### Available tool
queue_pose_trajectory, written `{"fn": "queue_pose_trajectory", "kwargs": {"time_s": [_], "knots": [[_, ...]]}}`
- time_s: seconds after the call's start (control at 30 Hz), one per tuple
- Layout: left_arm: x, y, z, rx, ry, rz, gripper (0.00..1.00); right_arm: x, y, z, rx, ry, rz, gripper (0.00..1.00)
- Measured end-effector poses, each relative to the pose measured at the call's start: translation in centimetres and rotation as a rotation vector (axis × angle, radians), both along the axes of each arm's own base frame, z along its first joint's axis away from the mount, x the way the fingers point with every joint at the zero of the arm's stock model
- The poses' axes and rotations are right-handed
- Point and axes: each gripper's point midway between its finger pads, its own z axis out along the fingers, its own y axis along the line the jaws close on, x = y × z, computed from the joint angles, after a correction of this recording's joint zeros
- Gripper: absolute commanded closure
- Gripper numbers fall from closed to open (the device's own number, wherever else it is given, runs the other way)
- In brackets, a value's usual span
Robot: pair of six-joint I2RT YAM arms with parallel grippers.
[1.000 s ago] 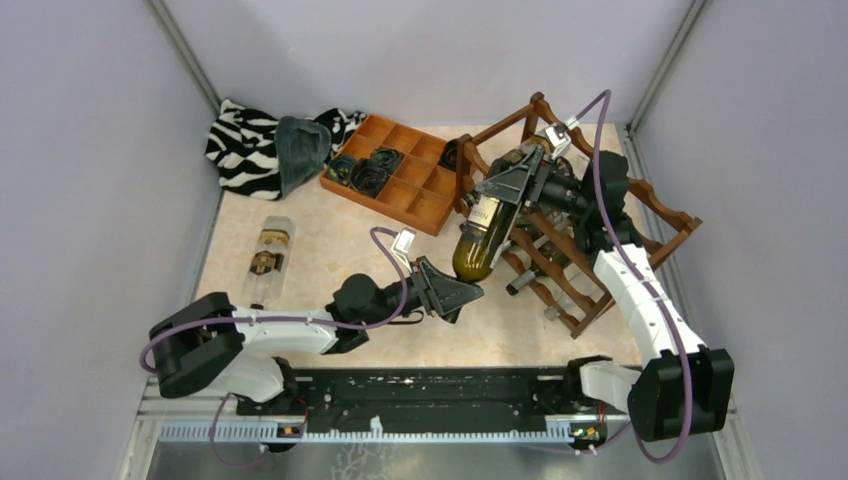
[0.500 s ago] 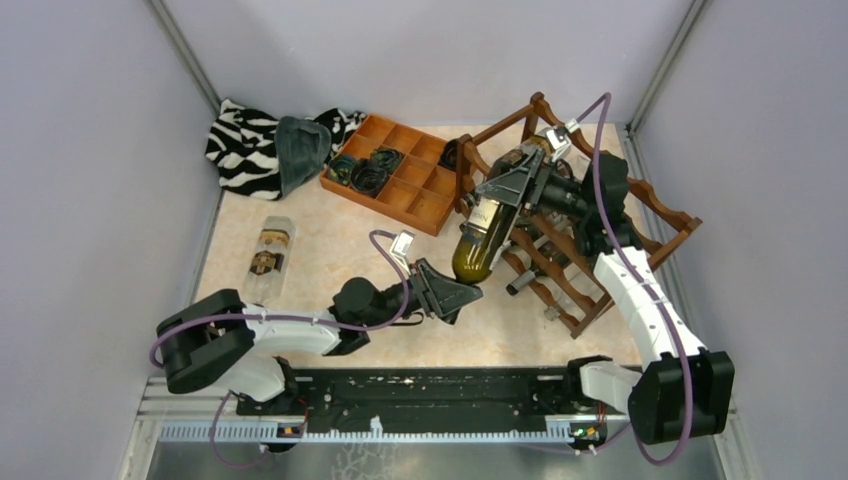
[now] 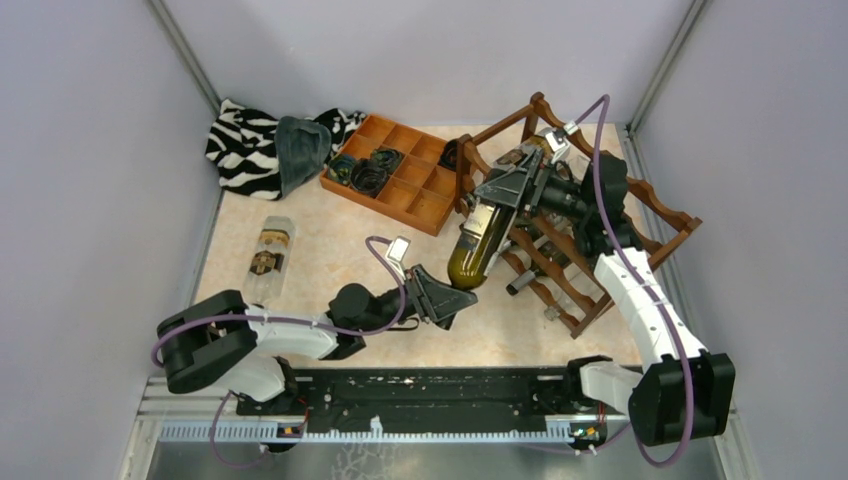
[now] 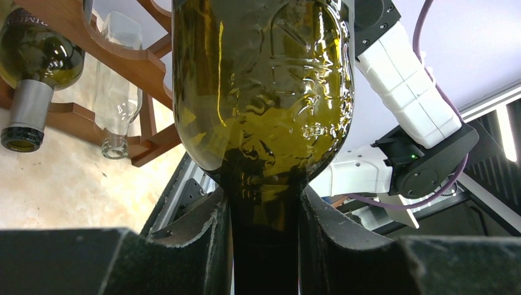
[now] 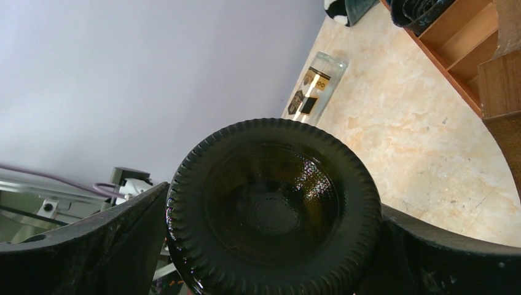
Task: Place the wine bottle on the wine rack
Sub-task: Pick up the wine bottle from the center of the board.
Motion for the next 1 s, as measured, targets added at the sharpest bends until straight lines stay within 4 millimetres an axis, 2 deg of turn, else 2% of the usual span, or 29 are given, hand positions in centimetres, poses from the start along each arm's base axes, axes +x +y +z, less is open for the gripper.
{"fn": "queue_pose_trajectory", "kwargs": {"time_s": [0.3,1.0], "knots": [[-0.1,0.8,-0.3,-0.005,0.009,0.013,1.0,-0.2,-0.1,-0.4,-0.018,-0.006,0.001,0.02],[0.2,2.8,1.1,-0.017,-0.008,0.071,1.0,-1.3,-0.2,0.7,-0.034,-0.089,0.014,0.02]]}}
